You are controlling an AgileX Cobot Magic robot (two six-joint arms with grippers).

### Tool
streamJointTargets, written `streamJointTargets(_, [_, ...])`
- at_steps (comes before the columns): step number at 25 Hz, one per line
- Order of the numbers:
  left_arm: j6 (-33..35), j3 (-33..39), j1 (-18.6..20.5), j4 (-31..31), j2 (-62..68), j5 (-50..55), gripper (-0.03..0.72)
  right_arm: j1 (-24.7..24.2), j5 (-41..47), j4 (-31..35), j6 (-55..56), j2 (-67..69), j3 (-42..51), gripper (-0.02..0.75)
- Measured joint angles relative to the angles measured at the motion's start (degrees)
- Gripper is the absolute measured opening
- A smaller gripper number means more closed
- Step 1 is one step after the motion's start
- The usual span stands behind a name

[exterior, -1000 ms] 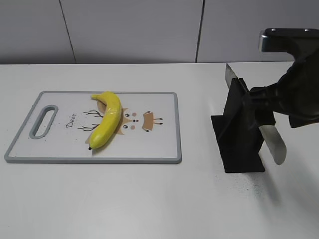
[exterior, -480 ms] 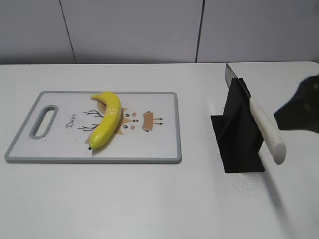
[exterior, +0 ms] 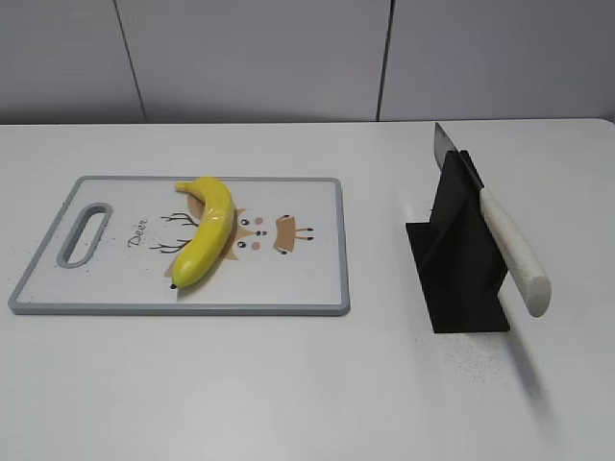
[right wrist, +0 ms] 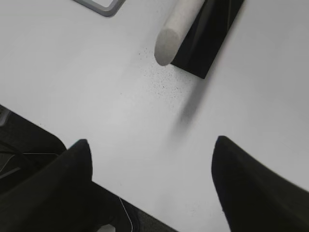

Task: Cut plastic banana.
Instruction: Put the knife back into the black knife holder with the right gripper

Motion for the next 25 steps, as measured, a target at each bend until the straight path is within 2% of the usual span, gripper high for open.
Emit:
streamJointTargets(13, [0.0, 0.0, 0.0, 0.0, 0.0, 0.0, 0.331, 0.0, -0.1, 1.0, -0.2, -19.6, 2.4, 0.596])
streamJointTargets(19, [0.0, 0.0, 0.0, 0.0, 0.0, 0.0, 0.315, 0.0, 5.8, 1.1, -0.2, -24.0, 3.0, 0.596])
streamJointTargets(25, [0.0, 0.0, 0.0, 0.0, 0.0, 0.0, 0.312, 0.0, 6.2, 1.1, -0.2, -26.8, 3.9, 0.596])
